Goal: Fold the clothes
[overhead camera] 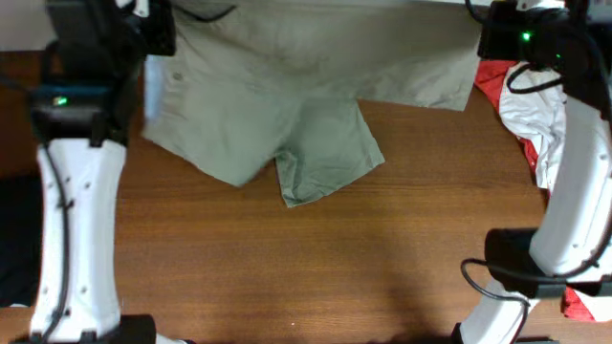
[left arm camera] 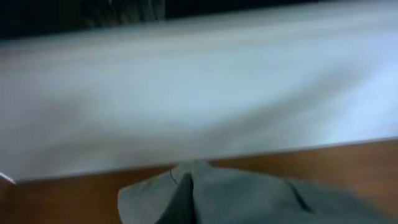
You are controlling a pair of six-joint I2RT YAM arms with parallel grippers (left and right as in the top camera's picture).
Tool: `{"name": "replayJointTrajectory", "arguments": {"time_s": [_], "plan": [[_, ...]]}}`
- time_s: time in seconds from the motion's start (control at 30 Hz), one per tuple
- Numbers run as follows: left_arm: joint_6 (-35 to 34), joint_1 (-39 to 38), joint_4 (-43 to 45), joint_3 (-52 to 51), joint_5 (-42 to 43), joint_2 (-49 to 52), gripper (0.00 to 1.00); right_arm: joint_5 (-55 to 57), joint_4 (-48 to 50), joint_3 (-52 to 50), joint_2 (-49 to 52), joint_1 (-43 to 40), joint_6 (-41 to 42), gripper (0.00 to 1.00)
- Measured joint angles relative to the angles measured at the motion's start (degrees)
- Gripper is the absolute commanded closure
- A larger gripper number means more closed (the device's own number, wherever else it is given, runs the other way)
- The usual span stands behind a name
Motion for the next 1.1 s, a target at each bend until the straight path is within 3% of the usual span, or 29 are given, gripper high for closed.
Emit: {"name": "replayJointTrajectory", "arguments": {"time_s": [0.17, 0.5, 0.67, 0.83, 1.1], "plan": [[0.35, 0.00, -3.93, 8.83, 0.09, -6.75, 1.00, -0.37, 2.29, 0.28, -8.85, 0.00, -0.04, 0.96], [0.33, 1.62, -5.75, 9.75, 9.49, -22.51, 1.00, 0.68, 0.98, 1.01, -26.38, -1.57, 0.02, 0.96], [0.33, 2.16, -5.73, 10.25, 14.40, -23.52, 1.00, 2.73, 0.87, 1.38, -27.61, -1.99, 0.02, 0.96], [0.33, 2.14, -5.51, 10.97, 15.96, -12.39, 1.00, 2.80, 1.18, 2.01, -14.60, -1.99, 0.00, 0.96], [0.11, 2.01, -2.27, 10.82, 15.58, 26.14, 1.00, -1.77, 5.35, 0.59, 22.08, -1.95, 0.02, 0.96]]}}
